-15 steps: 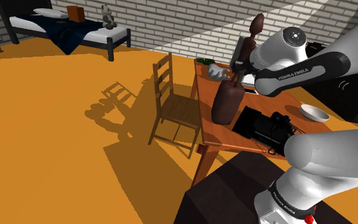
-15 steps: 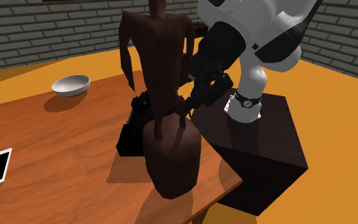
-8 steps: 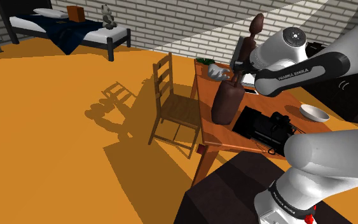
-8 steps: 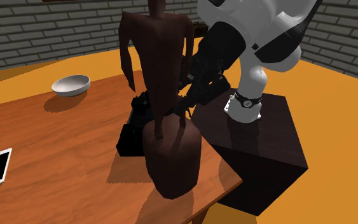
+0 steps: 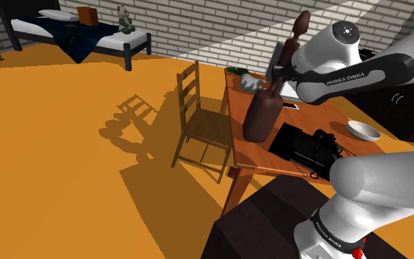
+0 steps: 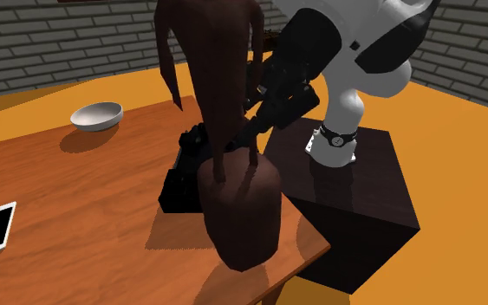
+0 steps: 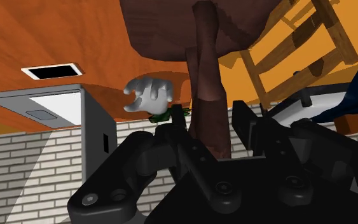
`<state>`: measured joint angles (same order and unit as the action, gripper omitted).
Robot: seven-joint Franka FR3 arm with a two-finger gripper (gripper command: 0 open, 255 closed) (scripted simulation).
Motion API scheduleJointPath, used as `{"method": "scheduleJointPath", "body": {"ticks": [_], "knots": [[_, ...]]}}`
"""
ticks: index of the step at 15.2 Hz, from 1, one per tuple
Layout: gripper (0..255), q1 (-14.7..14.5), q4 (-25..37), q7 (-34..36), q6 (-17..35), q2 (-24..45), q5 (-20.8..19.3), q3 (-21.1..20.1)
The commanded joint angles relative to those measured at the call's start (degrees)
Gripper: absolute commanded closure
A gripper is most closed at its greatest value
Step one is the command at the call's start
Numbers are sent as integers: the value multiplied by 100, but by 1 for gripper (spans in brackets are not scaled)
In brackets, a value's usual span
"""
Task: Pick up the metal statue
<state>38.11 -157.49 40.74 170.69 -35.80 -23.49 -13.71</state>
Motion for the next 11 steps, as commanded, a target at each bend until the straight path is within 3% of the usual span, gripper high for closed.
{"method": "scheduleJointPath", "body": {"ticks": [1,11], "knots": [[255,-133,152,-112,-181,-37,66,129],[255,-540,602,-455,-901,-246,314,448]]}}
